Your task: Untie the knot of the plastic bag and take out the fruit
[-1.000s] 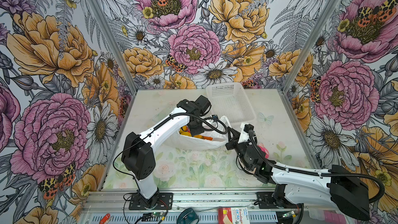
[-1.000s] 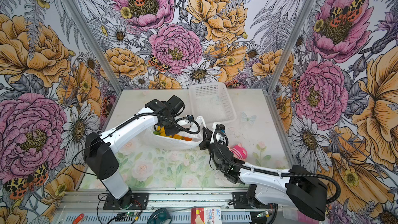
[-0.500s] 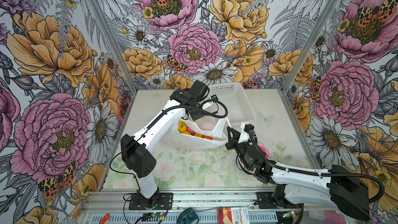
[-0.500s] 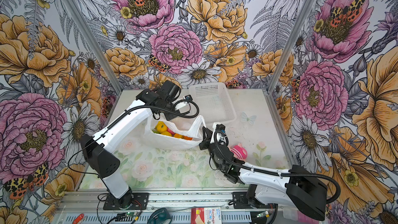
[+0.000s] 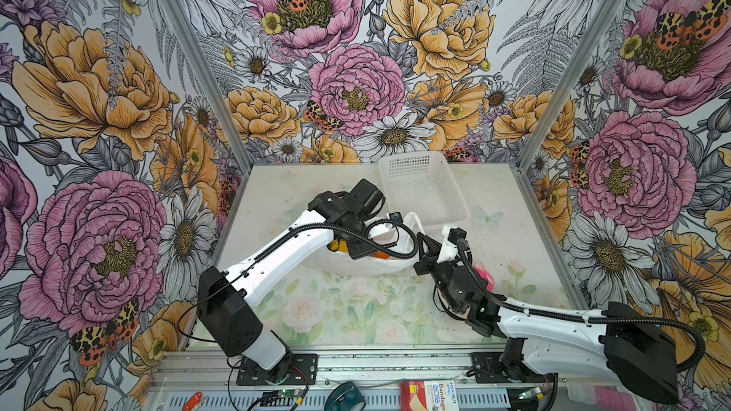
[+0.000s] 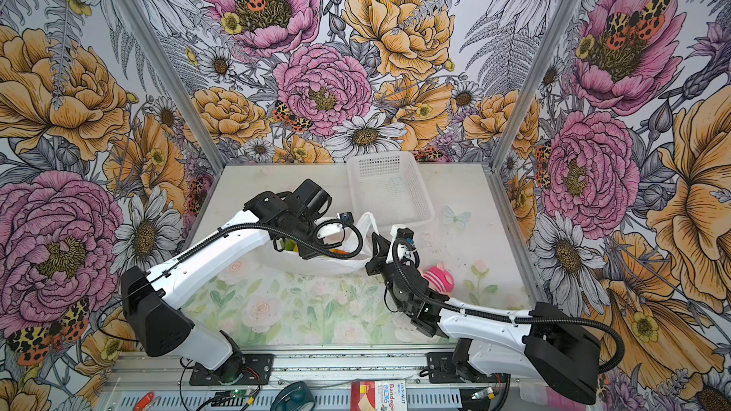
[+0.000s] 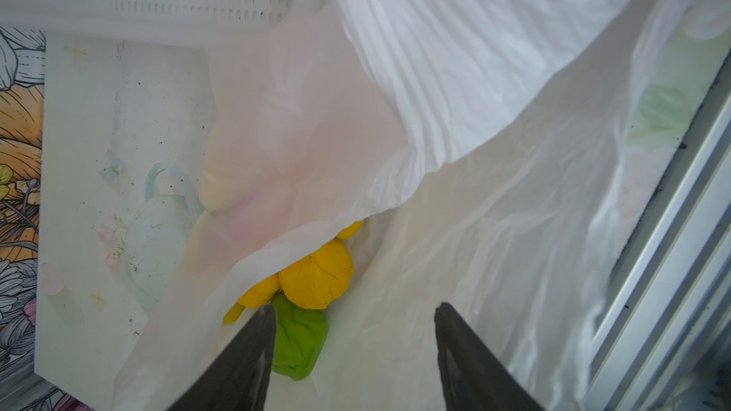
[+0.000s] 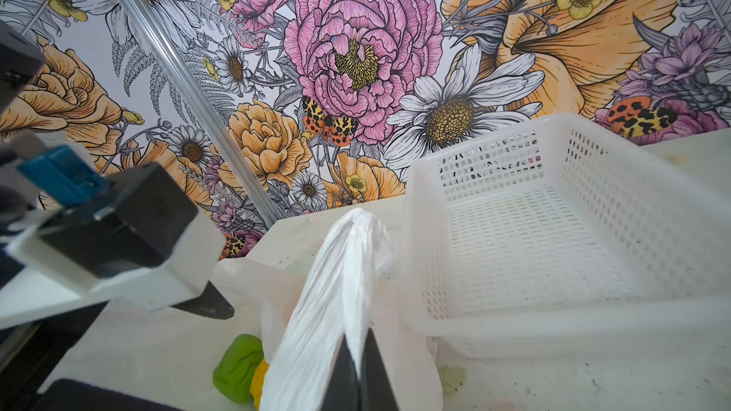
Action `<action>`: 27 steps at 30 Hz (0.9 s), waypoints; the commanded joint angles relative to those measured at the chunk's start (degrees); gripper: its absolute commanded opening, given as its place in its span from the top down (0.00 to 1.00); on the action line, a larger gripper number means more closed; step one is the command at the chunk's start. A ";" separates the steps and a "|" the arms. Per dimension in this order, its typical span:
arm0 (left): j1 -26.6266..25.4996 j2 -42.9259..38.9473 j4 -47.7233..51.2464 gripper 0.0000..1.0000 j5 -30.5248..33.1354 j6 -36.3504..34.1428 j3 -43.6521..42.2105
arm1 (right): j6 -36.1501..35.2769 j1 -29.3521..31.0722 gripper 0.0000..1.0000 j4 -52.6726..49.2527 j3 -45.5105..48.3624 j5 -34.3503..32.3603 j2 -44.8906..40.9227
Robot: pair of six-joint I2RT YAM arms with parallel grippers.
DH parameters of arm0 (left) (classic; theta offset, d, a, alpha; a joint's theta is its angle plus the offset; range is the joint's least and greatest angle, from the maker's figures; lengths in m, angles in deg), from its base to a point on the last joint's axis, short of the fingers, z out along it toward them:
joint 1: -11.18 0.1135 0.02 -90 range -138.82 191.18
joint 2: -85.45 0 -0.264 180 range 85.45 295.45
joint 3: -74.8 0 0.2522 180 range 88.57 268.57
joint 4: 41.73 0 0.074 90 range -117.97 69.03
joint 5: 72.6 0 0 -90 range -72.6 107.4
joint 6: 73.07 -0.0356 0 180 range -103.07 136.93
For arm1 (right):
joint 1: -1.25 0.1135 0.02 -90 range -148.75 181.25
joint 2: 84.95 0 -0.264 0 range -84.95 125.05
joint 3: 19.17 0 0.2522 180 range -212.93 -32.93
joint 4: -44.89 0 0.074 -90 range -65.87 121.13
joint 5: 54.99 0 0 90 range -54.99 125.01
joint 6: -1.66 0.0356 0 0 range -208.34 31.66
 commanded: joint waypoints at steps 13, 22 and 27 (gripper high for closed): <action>3.73 13.05 -0.62 0.61 4.49 -3.26 7.55 | 0.56 -0.17 1.00 -0.91 -0.51 -0.06 -0.21; 8.89 13.08 -0.86 1.00 13.26 0.36 16.90 | -0.05 -0.17 1.00 0.86 -0.02 0.44 0.48; 8.88 13.40 -0.75 1.00 22.50 1.09 25.10 | -0.05 -0.16 1.00 0.29 -0.62 0.72 1.44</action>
